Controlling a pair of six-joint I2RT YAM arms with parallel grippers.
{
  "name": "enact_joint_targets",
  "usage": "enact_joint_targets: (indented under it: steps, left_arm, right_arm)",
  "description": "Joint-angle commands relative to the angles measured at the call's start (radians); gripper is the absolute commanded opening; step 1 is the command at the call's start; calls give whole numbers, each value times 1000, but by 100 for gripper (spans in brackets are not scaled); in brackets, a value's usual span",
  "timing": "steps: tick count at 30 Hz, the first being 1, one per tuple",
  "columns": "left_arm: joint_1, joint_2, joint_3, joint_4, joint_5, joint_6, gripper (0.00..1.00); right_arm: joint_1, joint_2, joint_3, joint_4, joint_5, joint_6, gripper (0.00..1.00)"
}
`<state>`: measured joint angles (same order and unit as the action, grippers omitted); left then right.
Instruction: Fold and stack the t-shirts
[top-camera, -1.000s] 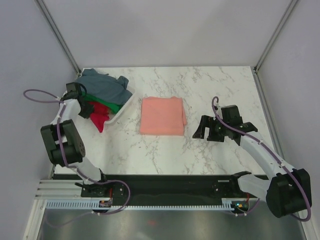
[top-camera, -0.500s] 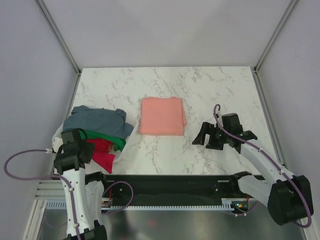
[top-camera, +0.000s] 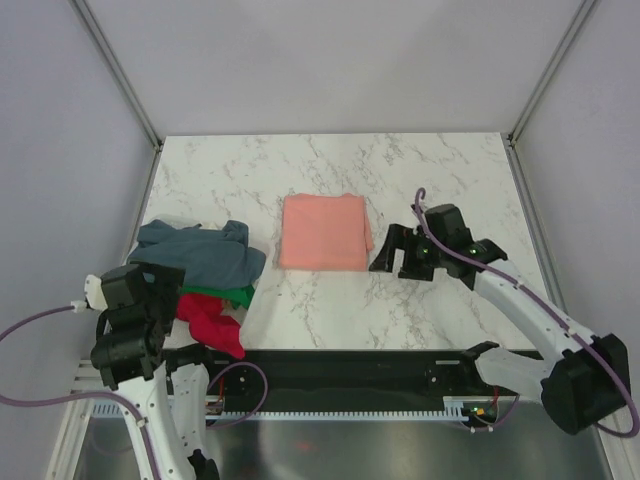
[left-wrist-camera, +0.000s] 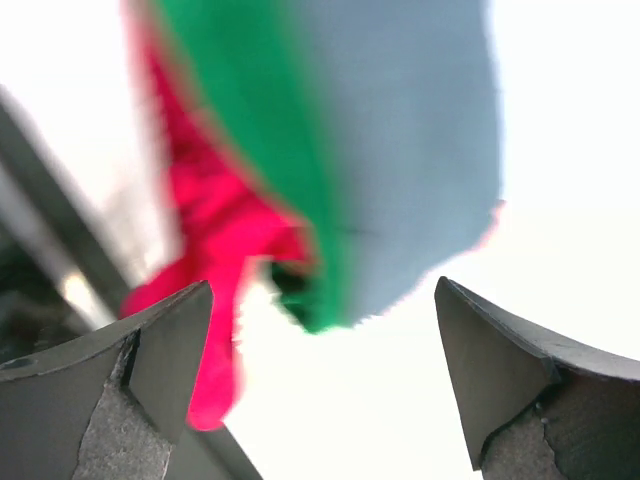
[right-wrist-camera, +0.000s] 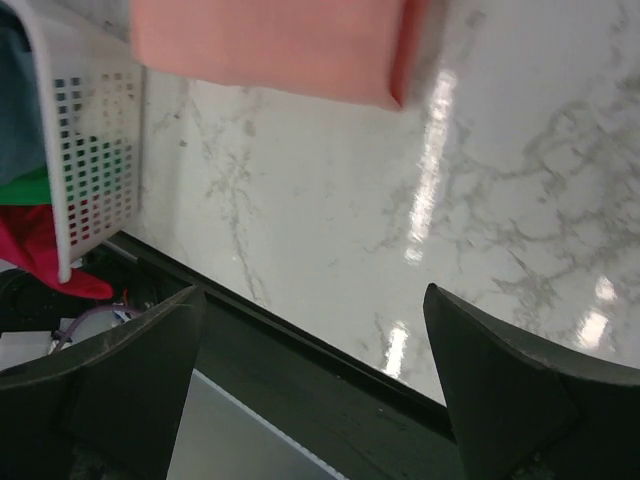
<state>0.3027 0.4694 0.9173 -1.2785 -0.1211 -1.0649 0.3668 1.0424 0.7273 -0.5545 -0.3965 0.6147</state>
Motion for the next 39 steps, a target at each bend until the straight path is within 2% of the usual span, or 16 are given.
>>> enact_joint_targets:
  steps: [1, 4, 6, 11, 16, 22, 25, 26, 28, 30, 32, 36, 39]
  left_arm:
    - [6, 17, 161, 120, 76, 156, 100]
    - [1, 29, 175, 152, 116, 279, 99]
    - [-54, 8, 114, 177, 115, 298, 97]
    - [-131, -51, 17, 247, 40, 367, 97]
    - [-169, -5, 3, 288, 35, 448, 95]
    - [-171, -14, -37, 352, 89, 493, 94]
    - [-166, 11, -37, 358, 139, 517, 93]
    - [-163, 8, -37, 355, 133, 514, 93]
    - [-162, 2, -37, 355, 130, 511, 93]
    - [-154, 12, -38, 355, 127, 510, 93]
    - [-142, 29, -40, 357, 126, 508, 93]
    - [-136, 52, -37, 372, 156, 510, 92]
    - [-140, 105, -20, 452, 231, 501, 92]
  right_arm:
    - [124, 144, 222, 48, 128, 40, 98]
    - [199, 356, 406, 36, 197, 36, 98]
    - [221, 520, 541, 10, 257, 14, 98]
    - [230, 899, 850, -60, 326, -38, 98]
    - [230, 1154, 1049, -76, 363, -50, 98]
    - [231, 1462, 1349, -82, 329, -21, 98]
    - [230, 1639, 1588, -71, 279, -13, 98]
    - [230, 1729, 1730, -59, 250, -9, 98]
    - [215, 1792, 1834, -41, 260, 29, 98]
    - [184, 1788, 1806, 69, 301, 117, 98]
    - [156, 1734, 1703, 147, 414, 208, 98]
    - [74, 1694, 1663, 166, 491, 302, 98]
    - [34, 1650, 1632, 172, 496, 319, 98]
